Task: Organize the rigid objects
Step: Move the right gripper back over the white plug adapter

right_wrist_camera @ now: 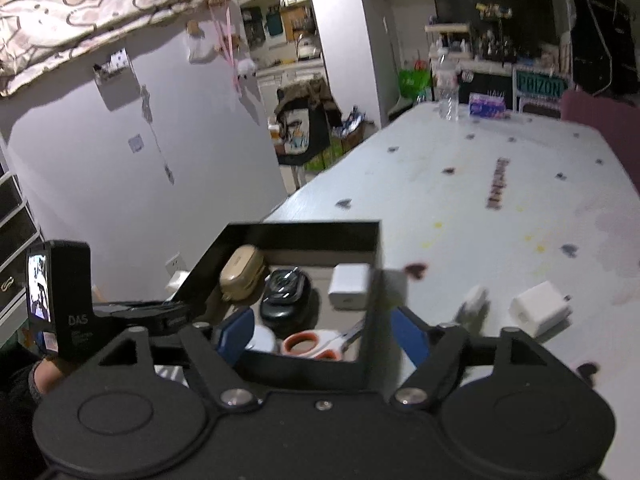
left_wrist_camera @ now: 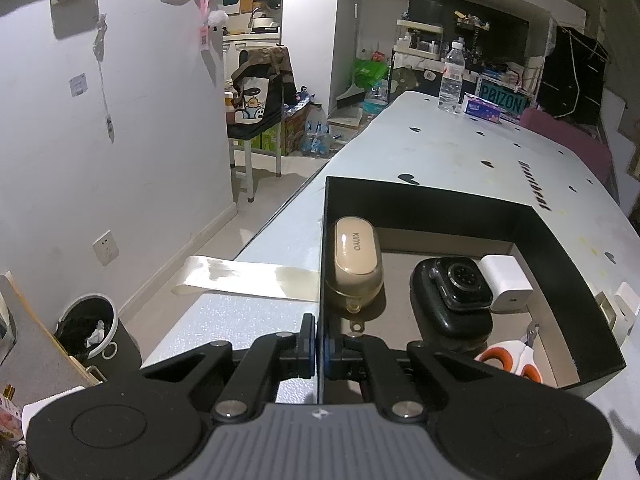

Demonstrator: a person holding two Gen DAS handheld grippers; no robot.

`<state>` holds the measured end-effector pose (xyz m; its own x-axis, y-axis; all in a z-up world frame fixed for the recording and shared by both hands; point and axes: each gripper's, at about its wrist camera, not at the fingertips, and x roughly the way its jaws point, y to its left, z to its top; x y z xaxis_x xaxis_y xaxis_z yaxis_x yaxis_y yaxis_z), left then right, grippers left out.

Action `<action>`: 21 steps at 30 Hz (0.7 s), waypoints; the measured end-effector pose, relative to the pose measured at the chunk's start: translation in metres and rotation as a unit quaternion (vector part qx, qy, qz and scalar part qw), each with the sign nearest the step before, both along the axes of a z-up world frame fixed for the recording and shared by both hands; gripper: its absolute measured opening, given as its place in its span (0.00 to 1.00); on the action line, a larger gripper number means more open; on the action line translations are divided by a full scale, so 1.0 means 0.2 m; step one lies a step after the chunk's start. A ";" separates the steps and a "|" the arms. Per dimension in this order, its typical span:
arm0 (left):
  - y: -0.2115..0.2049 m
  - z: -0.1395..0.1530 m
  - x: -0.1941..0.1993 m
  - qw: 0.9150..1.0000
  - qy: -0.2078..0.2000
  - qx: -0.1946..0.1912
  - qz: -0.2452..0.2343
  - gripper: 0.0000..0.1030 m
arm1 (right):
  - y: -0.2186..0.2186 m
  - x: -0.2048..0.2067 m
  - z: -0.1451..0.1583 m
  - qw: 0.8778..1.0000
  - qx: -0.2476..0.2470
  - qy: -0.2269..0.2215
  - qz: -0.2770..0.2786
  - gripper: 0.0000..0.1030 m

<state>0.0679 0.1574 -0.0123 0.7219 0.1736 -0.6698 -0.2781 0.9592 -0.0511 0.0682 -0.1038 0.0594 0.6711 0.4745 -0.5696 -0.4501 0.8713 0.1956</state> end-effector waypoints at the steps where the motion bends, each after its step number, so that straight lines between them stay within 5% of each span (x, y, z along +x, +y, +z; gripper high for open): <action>1: 0.00 0.00 0.00 1.000 0.000 -0.001 0.000 0.04 | -0.03 0.00 0.01 1.000 0.000 -0.009 -0.001 0.80; 8: 0.00 0.00 0.00 1.000 0.002 -0.003 0.004 0.04 | -0.27 0.01 -0.07 0.998 -0.024 -0.041 -0.030 0.84; 13: -0.01 0.00 0.01 1.000 0.005 -0.002 0.006 0.04 | -0.40 0.11 -0.22 0.997 -0.036 -0.002 -0.071 0.82; 21: -0.01 0.01 0.01 1.000 0.004 -0.003 0.006 0.04 | -0.33 0.15 -0.36 0.997 -0.062 -0.010 -0.044 0.81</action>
